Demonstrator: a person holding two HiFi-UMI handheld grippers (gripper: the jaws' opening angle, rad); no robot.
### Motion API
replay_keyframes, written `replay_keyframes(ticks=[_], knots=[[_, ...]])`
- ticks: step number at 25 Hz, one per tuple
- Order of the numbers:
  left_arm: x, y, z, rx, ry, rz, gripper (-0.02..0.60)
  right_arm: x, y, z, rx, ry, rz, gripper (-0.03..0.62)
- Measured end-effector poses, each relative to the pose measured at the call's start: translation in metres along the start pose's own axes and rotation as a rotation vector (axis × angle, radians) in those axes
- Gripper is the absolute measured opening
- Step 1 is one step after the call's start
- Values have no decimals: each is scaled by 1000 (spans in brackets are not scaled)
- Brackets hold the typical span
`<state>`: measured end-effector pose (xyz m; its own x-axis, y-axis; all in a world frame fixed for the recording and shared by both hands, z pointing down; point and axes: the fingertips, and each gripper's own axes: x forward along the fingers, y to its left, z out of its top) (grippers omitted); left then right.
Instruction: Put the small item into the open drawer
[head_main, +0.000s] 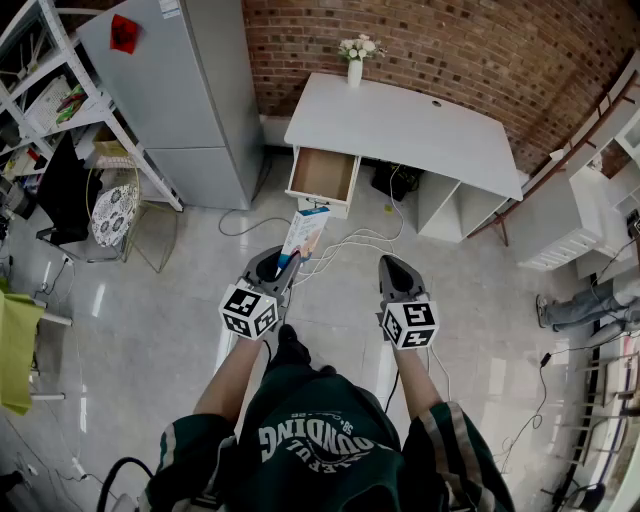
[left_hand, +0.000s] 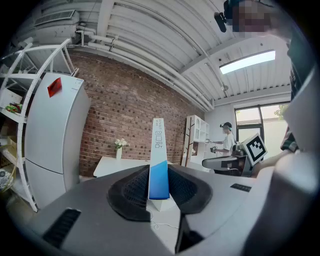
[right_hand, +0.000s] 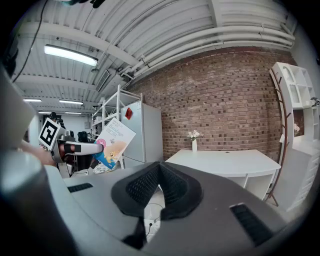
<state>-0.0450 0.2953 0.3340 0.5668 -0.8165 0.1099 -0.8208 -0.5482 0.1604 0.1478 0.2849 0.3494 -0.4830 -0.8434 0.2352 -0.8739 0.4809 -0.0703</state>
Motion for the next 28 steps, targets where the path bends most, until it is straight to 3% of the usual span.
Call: replay_keyframes(ticks=[6,28], knots=[[3,-3,-4,-1,11,-6,98,-6,-6,4,6,-66,-8,26],[11,-20,2,20,10,-10,98,-16,-8,-2,15,-30,15,26]])
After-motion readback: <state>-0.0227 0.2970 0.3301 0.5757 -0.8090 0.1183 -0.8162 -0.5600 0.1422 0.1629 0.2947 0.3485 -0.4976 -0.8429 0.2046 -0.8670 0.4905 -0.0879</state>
